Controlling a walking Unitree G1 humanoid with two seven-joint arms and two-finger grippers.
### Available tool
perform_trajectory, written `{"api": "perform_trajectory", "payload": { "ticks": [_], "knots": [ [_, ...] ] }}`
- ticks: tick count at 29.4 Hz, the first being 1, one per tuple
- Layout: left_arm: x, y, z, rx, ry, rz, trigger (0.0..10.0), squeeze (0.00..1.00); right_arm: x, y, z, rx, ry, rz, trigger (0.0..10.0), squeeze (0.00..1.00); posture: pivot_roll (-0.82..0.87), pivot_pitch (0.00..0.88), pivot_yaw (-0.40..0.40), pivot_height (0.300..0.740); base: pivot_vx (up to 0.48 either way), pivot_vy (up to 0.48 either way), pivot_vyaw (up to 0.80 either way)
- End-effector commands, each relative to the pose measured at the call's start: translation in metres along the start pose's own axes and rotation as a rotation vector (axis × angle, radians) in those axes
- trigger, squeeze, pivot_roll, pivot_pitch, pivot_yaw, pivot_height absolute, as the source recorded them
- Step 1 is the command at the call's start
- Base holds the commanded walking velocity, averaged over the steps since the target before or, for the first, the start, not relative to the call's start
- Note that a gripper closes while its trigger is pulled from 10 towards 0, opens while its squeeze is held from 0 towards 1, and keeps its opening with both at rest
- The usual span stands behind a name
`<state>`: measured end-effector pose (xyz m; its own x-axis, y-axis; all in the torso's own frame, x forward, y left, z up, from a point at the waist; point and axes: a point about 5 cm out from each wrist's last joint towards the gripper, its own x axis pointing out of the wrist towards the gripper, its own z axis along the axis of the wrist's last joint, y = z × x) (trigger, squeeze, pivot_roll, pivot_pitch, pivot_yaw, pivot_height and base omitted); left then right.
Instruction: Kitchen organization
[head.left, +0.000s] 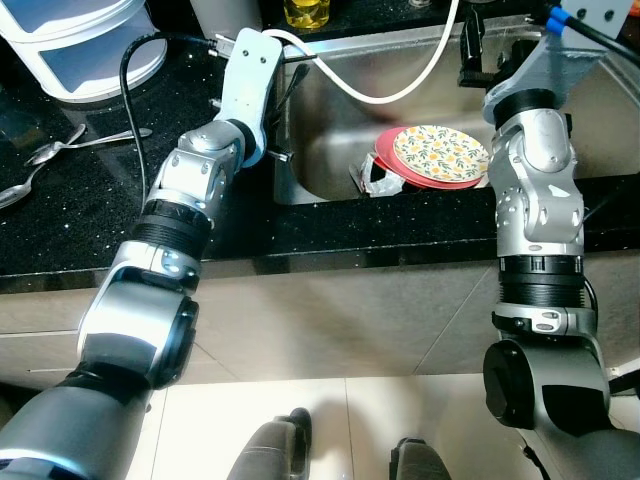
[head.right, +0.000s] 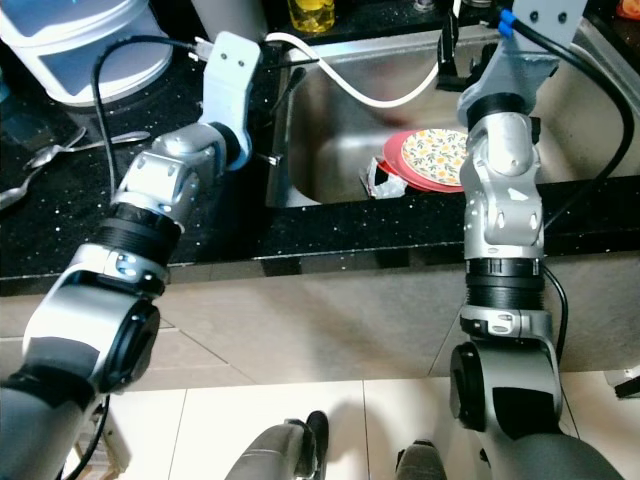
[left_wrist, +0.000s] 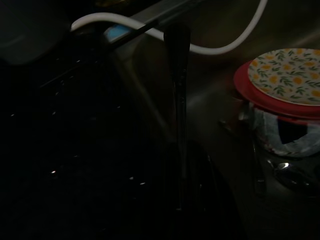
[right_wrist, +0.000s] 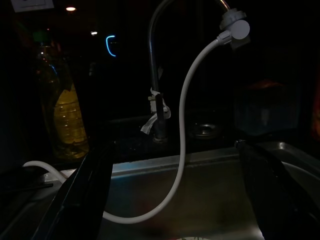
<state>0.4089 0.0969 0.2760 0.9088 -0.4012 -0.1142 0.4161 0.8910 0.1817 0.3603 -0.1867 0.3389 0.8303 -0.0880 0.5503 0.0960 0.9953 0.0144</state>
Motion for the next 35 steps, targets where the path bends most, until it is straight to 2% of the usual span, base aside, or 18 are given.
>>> {"api": "perform_trajectory", "payload": {
  "ticks": [1,2,6,8,10,11,14,15,16,17,21,24,26,28,32,34,35],
  "knots": [
    [0.002,-0.005,0.002,0.024,-0.017,-0.008,10.0,0.00,0.001,0.005,0.001,0.012,-0.009,0.011,10.0,0.00,0.08,0.130,0.156,0.740,0.000,0.000,0.00],
    [0.003,-0.006,0.004,0.020,-0.028,-0.005,10.0,1.00,0.001,0.006,0.001,0.012,-0.010,0.012,10.0,0.00,0.08,0.127,0.158,0.740,0.000,0.000,0.00],
    [0.002,-0.013,0.021,-0.019,-0.131,-0.061,10.0,1.00,0.001,0.006,0.002,0.011,-0.014,0.010,10.0,0.00,0.07,0.123,0.161,0.740,0.000,0.000,0.00],
    [-0.003,-0.014,0.036,-0.079,-0.224,-0.087,10.0,1.00,0.001,0.005,0.002,0.010,-0.016,0.008,10.0,0.00,0.07,0.113,0.162,0.740,0.000,0.000,0.00],
    [-0.005,-0.013,0.040,-0.088,-0.251,-0.090,10.0,1.00,0.000,0.005,0.002,0.009,-0.016,0.007,10.0,0.00,0.07,0.113,0.162,0.740,0.000,0.000,0.00],
    [-0.008,-0.011,0.045,-0.096,-0.278,-0.084,10.0,0.00,0.000,0.004,0.002,0.008,-0.017,0.005,10.0,0.00,0.07,0.108,0.162,0.740,0.000,0.000,0.00],
    [-0.010,-0.008,0.047,-0.096,-0.295,-0.070,10.0,0.00,0.000,0.004,0.002,0.008,-0.017,0.005,10.0,0.00,0.07,0.101,0.160,0.740,0.000,0.000,0.00],
    [-0.016,0.005,0.051,-0.090,-0.335,0.008,10.0,0.00,0.001,0.005,0.002,0.011,-0.022,0.006,10.0,0.00,0.07,0.089,0.157,0.740,0.000,0.000,0.00],
    [-0.016,0.005,0.051,-0.090,-0.335,0.008,10.0,0.00,0.001,0.005,0.002,0.011,-0.022,0.006,10.0,0.00,0.07,0.089,0.157,0.740,0.000,0.000,0.00],
    [-0.022,0.014,0.049,-0.047,-0.349,0.093,10.0,0.00,0.001,0.006,0.003,0.014,-0.026,0.009,10.0,0.00,0.07,0.078,0.154,0.740,0.000,0.000,0.00],
    [-0.026,0.017,0.041,-0.012,-0.350,0.148,10.0,0.00,0.001,0.008,0.003,0.021,-0.027,0.014,10.0,0.00,0.07,0.070,0.150,0.740,0.000,0.000,0.00],
    [-0.039,0.016,0.028,-0.012,-0.361,0.201,10.0,0.00,-0.004,0.017,-0.002,0.041,-0.012,0.037,10.0,0.00,0.08,0.058,0.141,0.740,0.000,0.000,0.00],
    [-0.044,0.016,0.025,-0.011,-0.371,0.222,10.0,0.00,-0.006,0.021,-0.004,0.046,-0.005,0.048,10.0,0.00,0.08,0.052,0.139,0.740,0.000,0.000,0.00],
    [-0.056,0.015,0.021,-0.024,-0.406,0.245,10.0,0.00,-0.012,0.027,-0.009,0.059,0.013,0.064,10.0,0.00,0.08,0.048,0.137,0.740,0.000,0.000,0.00],
    [-0.067,0.009,0.018,-0.015,-0.449,0.240,10.0,0.00,-0.018,0.030,-0.015,0.069,0.036,0.073,10.0,0.00,0.09,0.041,0.137,0.740,0.000,0.000,0.00],
    [-0.079,-0.005,0.015,-0.003,-0.480,0.188,10.0,0.00,-0.032,0.035,-0.026,0.074,0.080,0.088,10.0,0.00,0.09,0.033,0.140,0.740,0.000,0.000,0.00],
    [-0.079,-0.005,0.015,-0.003,-0.480,0.188,10.0,0.00,-0.032,0.035,-0.026,0.074,0.080,0.088,10.0,0.00,0.09,0.033,0.140,0.740,0.000,0.000,0.00]
  ]
}}
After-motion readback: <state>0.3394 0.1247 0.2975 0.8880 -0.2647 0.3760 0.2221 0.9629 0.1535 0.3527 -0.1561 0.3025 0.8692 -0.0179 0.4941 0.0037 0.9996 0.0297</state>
